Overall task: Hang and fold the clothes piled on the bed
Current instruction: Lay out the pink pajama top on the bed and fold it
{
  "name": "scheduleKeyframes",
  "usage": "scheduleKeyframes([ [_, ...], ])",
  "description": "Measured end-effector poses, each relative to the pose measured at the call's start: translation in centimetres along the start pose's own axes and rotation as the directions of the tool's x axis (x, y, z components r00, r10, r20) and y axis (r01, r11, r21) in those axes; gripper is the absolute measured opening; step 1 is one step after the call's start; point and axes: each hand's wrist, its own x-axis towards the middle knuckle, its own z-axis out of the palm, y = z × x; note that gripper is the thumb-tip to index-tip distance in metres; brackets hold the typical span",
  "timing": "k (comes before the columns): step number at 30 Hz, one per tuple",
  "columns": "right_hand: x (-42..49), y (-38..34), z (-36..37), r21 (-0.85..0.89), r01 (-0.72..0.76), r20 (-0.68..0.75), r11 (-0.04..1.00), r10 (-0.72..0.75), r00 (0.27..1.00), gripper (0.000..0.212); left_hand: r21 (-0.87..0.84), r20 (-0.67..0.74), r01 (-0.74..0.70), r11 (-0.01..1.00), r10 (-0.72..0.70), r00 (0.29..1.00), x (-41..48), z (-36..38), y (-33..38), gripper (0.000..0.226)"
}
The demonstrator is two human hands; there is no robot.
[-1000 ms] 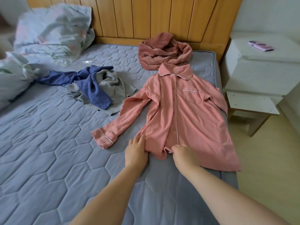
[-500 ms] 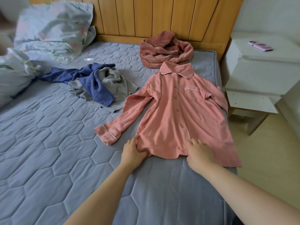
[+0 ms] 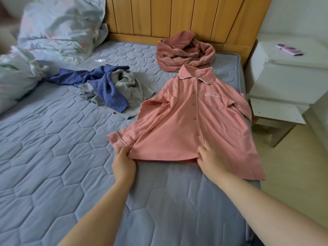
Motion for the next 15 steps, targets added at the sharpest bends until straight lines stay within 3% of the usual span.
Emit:
scheduleKeyframes([
  [2, -0.4, 0.2, 0.9, -0.111, 0.015, 0.205, 0.994, 0.008, 0.979, 0.048, 0.157, 0.053, -0.164, 0.974, 0.157, 0.986, -0.2, 0.1, -0.7, 0.059],
  [5, -0.8, 0.1, 1.5, -0.156, -0.101, 0.245, 0.983, 0.137, 0.960, 0.061, 0.272, 0.135, -0.384, 0.882, 0.360, 0.923, -0.5, 0.6, -0.8, 0.065],
  [8, -0.7, 0.3, 1.5, -0.260, -0.109, 0.225, 0.959, 0.170, 0.959, 0.051, 0.261, 0.212, -0.244, 0.934, 0.191, 0.958, -0.3, 0.9, -0.5, 0.059],
  [12, 0.0, 0.7, 0.7, -0.263, -0.044, 0.248, 0.964, 0.112, 0.962, 0.032, 0.116, 0.099, 0.018, 0.993, -0.030, 0.995, 1.1, 0.1, 0.2, 0.046],
  [15, -0.1, 0.0, -0.1, -0.113, -0.019, 0.017, 0.993, 0.021, 1.000, 0.022, 0.032, -0.007, 0.042, 0.999, -0.042, 0.999, 1.5, -1.0, -0.2, 0.039],
])
